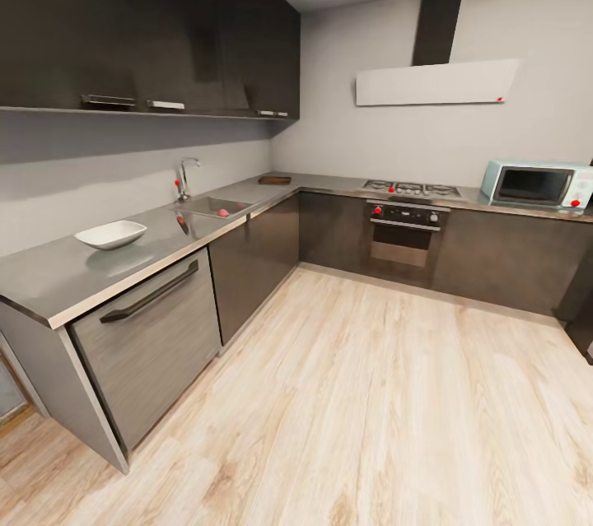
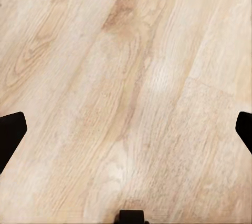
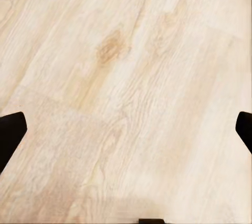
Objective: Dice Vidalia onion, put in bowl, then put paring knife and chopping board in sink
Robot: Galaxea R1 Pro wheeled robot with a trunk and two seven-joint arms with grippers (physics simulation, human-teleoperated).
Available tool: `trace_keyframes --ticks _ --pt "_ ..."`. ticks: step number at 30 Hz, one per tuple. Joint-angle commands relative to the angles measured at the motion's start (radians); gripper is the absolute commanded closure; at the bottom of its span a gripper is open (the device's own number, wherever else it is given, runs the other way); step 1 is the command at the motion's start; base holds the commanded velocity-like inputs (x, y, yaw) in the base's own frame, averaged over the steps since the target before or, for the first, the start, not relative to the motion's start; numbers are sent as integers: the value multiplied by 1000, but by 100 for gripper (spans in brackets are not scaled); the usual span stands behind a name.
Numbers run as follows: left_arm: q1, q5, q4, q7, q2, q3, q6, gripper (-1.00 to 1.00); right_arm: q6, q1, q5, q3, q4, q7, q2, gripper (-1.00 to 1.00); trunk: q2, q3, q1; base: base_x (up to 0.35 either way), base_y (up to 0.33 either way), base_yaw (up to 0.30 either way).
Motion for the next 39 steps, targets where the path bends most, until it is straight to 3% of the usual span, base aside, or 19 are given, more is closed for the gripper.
trace_keyframes --ticks 1,7,14,22,39 --pt "0 1 2 -1 1 0 -5 -100 -5 0 0 0 -15 0 0 -100 0 -1 0 0 0 0" --pt "0 1 38 -8 8 5 -9 -100 -14 0 3 2 -45 -1 1 -100 0 -1 0 0 0 0" --pt "0 2 43 -8 11 5 -11 -100 -101 0 2 3 -35 -1 1 -100 0 -1 0 0 0 0" --pt "0 2 45 -8 12 4 -11 -100 -111 0 1 2 -34 -1 1 -100 0 -1 0 0 -7 0" --pt "0 1 46 -5 12 5 -11 -100 -111 0 1 4 -31 -3 2 -100 0 -1 0 0 -293 208"
